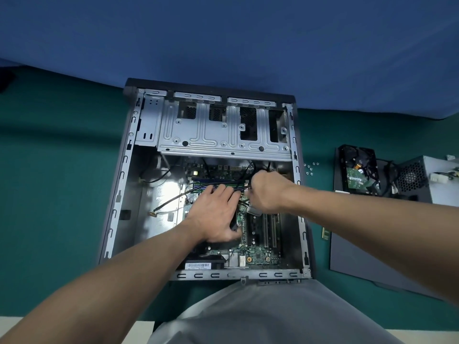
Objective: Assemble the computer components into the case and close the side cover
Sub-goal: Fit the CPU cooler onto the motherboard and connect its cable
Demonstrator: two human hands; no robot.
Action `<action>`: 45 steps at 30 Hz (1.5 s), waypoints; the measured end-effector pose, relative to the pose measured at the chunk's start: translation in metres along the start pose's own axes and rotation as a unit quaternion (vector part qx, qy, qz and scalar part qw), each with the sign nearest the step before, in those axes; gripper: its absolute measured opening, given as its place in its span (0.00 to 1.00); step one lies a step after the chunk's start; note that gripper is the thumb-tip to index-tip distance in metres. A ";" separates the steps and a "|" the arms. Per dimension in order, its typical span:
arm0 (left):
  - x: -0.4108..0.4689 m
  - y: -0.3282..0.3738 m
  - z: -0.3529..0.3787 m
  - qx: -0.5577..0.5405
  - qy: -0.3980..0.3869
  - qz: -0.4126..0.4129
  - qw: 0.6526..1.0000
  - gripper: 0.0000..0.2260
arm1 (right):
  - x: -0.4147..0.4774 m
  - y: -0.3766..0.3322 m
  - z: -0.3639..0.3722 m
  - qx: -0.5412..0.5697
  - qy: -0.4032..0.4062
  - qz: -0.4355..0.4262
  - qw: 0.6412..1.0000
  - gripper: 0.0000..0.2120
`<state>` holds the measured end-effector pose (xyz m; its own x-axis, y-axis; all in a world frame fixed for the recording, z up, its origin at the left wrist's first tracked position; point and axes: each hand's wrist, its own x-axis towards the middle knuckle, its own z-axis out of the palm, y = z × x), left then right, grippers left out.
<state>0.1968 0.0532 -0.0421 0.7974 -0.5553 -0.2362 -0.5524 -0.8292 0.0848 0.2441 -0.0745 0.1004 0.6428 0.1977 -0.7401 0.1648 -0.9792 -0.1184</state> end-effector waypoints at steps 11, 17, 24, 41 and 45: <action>0.001 0.002 -0.001 -0.009 -0.022 -0.009 1.000 0.37 | -0.012 -0.004 0.016 -0.303 0.123 -0.235 0.915 0.05; 0.000 0.001 -0.001 -0.004 -0.013 -0.006 1.000 0.39 | 0.001 -0.006 0.000 -0.050 0.019 -0.022 0.998 0.06; -0.001 0.002 -0.001 -0.015 -0.019 -0.009 1.000 0.38 | -0.018 0.000 0.013 -0.453 0.097 -0.336 0.820 0.13; 0.000 0.003 -0.003 -0.028 -0.030 -0.013 0.999 0.37 | -0.013 -0.007 0.013 -0.419 0.116 -0.329 0.838 0.10; 0.000 0.002 -0.003 -0.009 -0.021 -0.013 1.000 0.38 | -0.002 -0.014 0.005 -0.067 0.101 -0.042 0.992 0.05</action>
<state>0.1966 0.0514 -0.0388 0.8001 -0.5311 -0.2789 -0.5273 -0.8443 0.0948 0.2366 -0.0612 0.1007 0.7574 0.2977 -0.5812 0.3142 -0.9464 -0.0752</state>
